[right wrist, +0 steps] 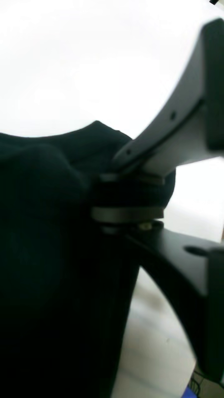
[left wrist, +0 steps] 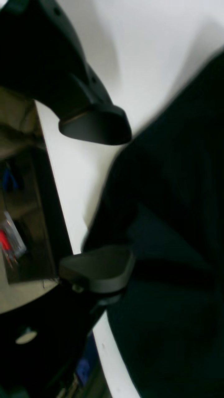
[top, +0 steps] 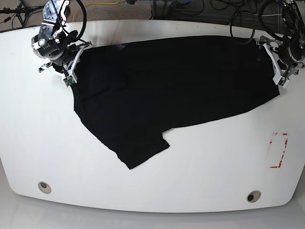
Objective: Fold the T-shirt properly
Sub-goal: 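Release the shirt with the left gripper and reposition it on the edge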
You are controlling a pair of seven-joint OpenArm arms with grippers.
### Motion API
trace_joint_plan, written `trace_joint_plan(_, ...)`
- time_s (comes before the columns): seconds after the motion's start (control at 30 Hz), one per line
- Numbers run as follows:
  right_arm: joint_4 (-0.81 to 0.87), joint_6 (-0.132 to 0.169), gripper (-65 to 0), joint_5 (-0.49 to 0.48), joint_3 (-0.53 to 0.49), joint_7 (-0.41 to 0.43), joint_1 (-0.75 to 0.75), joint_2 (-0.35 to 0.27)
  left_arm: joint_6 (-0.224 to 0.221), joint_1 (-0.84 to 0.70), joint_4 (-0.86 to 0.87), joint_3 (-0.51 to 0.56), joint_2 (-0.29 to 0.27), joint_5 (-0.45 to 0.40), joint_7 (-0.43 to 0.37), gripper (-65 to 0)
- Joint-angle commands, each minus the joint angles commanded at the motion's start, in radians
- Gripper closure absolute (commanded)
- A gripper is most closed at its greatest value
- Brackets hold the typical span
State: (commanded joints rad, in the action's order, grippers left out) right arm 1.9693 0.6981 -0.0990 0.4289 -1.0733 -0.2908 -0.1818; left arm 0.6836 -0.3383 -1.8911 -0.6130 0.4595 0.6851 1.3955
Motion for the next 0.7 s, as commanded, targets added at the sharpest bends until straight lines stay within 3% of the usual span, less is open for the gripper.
trace_joint_plan(0.2, 0.002, 0.0, -9.7, 0.0, 0.0, 0.0, 0.0, 0.003, 0.015, 0.0, -0.003, -0.13, 0.009, 0.144, 0.001, -50.0)
trace_joint_plan(0.37, 0.002, 0.0, -9.5, 0.0, -0.003, 0.0, 0.0, 0.005, 0.015, -0.017, -0.003, -0.129, -0.021, 0.29, 0.001, -50.0)
trace_joint_plan(0.7, 0.002, 0.0, -9.5, -0.008, -0.006, 0.002, 0.002, 0.006, 0.015, -0.043, -0.005, -0.08, -0.155, 0.308, 0.001, -49.9)
